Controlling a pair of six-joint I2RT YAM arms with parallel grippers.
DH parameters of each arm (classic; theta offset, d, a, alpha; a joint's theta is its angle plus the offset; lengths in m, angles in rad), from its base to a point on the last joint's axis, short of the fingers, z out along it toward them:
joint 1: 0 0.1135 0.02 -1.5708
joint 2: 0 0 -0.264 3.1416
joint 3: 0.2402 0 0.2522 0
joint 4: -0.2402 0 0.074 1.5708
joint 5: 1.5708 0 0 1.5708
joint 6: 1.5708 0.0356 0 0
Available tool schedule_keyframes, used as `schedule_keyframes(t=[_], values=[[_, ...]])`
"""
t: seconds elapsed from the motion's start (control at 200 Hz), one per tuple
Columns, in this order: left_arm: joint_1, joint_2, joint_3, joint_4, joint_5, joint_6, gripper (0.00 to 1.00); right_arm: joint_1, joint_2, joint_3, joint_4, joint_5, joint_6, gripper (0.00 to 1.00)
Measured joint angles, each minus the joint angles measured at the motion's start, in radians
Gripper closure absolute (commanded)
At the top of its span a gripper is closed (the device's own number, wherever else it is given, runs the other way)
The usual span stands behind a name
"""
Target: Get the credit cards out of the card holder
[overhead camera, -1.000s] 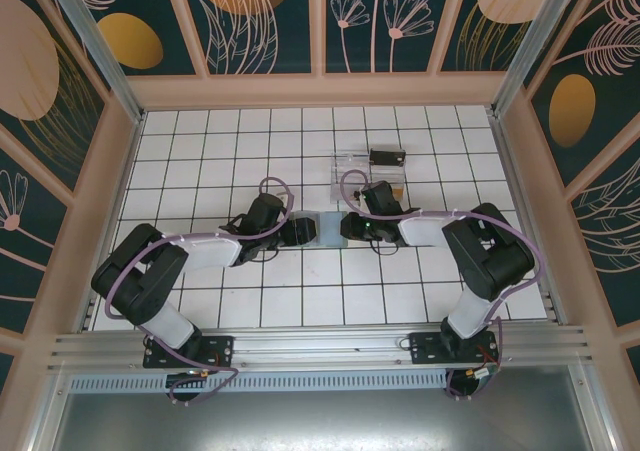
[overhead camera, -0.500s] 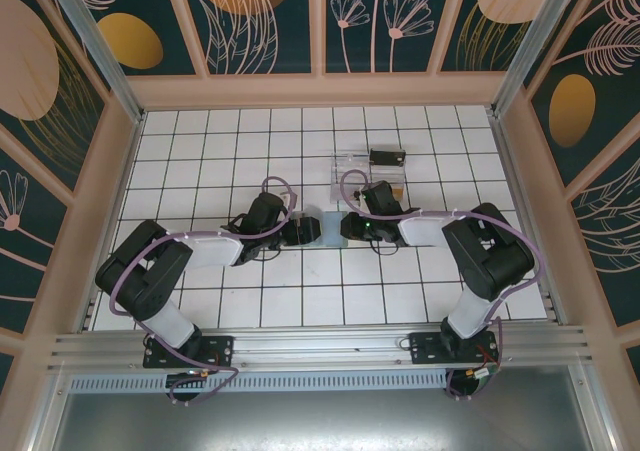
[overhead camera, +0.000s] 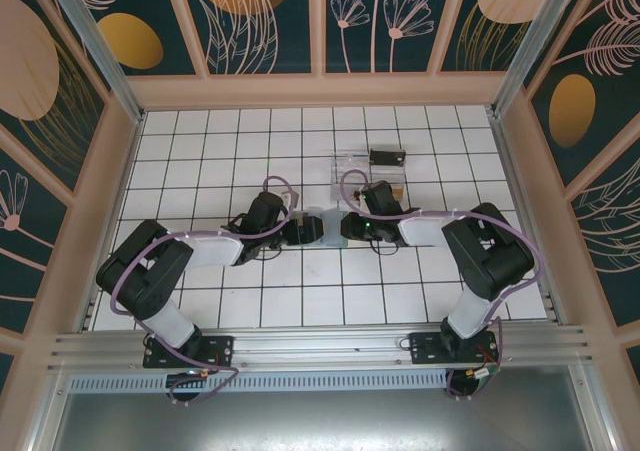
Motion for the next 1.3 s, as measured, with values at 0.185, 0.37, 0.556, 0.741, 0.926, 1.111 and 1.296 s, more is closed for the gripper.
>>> schedule_keyframes(t=[0.185, 0.37, 0.556, 0.741, 0.926, 1.111, 1.296], values=[[0.001, 0.000, 0.000, 0.000, 0.001, 0.000, 0.13, 0.000, 0.000, 0.000, 0.000, 0.000, 0.000, 0.78], [0.000, -0.014, 0.000, -0.006, -0.002, 0.000, 0.13, 0.000, 0.000, 0.000, 0.000, 0.000, 0.000, 0.78], [0.000, -0.037, 0.000, 0.005, 0.032, 0.001, 0.14, 0.000, 0.000, 0.000, 0.000, 0.000, 0.000, 0.78], [0.000, -0.036, 0.000, 0.007, 0.055, 0.000, 0.15, 0.001, 0.000, 0.000, 0.000, 0.000, 0.000, 0.78], [0.000, -0.031, 0.000, 0.007, 0.055, 0.000, 0.15, 0.001, 0.000, 0.000, 0.000, 0.000, 0.000, 0.78], [0.000, -0.036, 0.000, -0.027, -0.025, 0.001, 0.14, 0.001, 0.000, 0.000, 0.001, 0.000, 0.000, 0.78], [0.000, -0.035, 0.006, -0.058, -0.055, 0.001, 0.16, 0.001, 0.001, 0.002, 0.000, 0.000, 0.000, 0.78]])
